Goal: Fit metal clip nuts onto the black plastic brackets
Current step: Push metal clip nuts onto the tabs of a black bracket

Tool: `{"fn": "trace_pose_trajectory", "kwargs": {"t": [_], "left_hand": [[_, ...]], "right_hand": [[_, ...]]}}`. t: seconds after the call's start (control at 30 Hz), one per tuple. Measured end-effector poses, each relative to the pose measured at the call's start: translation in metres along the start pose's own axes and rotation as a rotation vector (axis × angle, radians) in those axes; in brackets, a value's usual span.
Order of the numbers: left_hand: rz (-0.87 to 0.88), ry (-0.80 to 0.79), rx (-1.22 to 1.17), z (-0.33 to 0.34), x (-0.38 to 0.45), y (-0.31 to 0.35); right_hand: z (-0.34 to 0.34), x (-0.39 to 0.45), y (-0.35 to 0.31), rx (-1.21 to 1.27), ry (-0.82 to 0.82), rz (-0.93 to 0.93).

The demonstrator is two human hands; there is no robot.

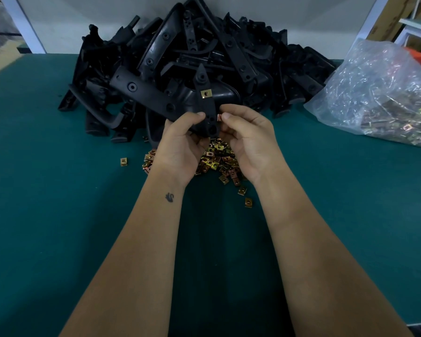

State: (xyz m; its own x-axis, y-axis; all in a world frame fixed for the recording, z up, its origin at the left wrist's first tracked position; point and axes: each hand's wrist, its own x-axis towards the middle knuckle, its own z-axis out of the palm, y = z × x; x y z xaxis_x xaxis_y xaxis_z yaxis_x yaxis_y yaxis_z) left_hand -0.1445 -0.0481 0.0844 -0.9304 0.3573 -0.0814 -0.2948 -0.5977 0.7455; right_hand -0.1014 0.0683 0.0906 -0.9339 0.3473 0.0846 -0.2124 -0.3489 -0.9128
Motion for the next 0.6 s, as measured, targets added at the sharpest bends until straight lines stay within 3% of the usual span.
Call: {"fn": "trace_pose_trajectory", "kwargs": {"t": [0.6], "left_hand": [[0.008, -0.09, 0.021, -0.0035, -0.0018, -0.0006]], "right_hand": [[-0.0006, 0.0016, 0.0023, 0.129, -0.046, 0.053]]}}
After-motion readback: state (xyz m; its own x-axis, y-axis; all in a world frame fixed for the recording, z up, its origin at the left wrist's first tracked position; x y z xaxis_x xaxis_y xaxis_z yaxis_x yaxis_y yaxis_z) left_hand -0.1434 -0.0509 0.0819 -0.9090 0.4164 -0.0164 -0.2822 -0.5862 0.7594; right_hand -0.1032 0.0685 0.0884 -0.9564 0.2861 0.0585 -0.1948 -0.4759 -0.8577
